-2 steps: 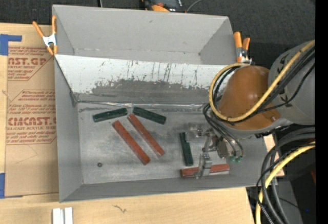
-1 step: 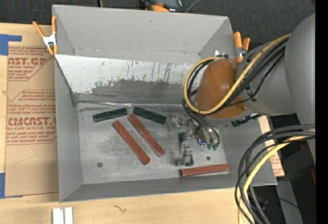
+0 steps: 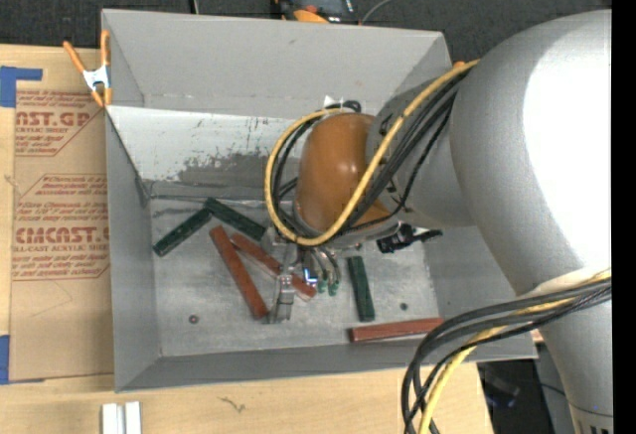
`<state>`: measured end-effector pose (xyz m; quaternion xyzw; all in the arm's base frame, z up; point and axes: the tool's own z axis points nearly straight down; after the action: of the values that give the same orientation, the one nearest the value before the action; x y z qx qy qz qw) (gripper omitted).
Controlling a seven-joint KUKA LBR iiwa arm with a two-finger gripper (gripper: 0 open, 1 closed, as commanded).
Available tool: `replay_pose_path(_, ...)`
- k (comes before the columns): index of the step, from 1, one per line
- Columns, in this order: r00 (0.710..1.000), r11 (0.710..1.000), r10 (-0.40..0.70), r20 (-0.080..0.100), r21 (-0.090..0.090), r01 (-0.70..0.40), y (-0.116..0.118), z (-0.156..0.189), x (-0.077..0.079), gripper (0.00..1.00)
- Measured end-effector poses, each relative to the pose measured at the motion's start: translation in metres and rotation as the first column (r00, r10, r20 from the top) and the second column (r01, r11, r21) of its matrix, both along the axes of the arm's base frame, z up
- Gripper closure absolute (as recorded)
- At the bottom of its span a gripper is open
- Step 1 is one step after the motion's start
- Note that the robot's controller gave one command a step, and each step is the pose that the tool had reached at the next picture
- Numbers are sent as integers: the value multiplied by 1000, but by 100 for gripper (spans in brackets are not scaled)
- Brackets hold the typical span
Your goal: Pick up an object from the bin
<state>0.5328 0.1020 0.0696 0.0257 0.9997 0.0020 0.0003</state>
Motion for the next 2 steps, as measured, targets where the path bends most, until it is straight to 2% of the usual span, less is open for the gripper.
replay_pose_path(1,1000,1000,-5,1,-3,5,-5,0,1,100)
replay_pose_path(2,941,941,338,3,-6,-338,-45,1,49,100)
